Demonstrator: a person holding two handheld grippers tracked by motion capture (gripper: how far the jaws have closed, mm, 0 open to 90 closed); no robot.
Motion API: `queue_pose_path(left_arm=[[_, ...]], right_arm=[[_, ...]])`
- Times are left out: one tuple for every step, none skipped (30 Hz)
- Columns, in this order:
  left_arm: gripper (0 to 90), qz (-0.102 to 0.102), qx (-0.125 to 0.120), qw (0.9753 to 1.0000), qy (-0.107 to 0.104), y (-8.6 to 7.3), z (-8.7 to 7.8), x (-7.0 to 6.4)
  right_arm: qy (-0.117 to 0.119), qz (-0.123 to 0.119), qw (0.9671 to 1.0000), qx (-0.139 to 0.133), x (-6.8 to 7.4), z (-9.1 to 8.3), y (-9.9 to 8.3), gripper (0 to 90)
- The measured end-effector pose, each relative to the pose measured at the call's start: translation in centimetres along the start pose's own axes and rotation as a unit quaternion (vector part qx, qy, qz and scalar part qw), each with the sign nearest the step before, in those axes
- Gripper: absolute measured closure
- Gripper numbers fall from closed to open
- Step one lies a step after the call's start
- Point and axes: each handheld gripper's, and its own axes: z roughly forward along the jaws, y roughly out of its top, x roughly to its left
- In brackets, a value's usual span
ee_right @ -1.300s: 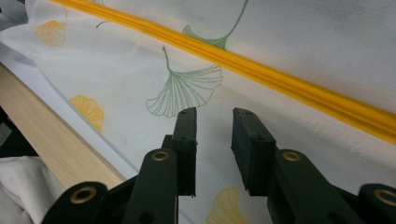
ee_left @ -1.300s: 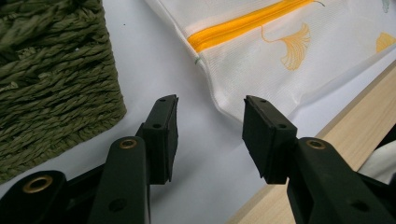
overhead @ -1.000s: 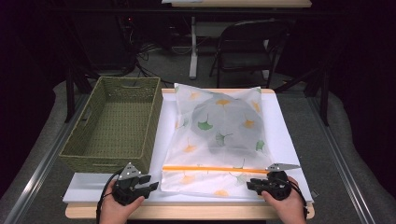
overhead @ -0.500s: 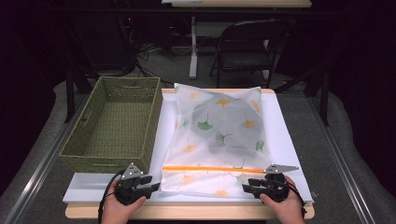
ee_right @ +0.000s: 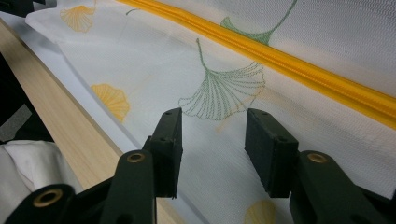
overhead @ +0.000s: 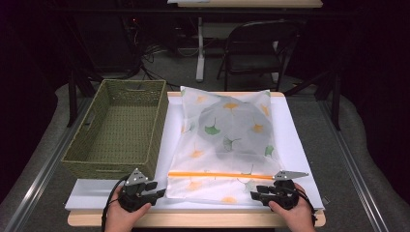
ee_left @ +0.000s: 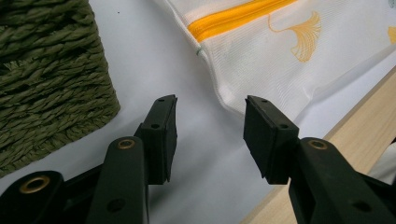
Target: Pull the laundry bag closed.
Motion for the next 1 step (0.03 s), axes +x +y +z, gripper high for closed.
queue_pose_path(left_arm=[[54.2,0.000,-0.001,1.0000,0.003,-0.01,0.01,-0.01]], right_arm=[[0.000,0.000,1.0000,0.000,0.00,0.00,0.00,56.5]])
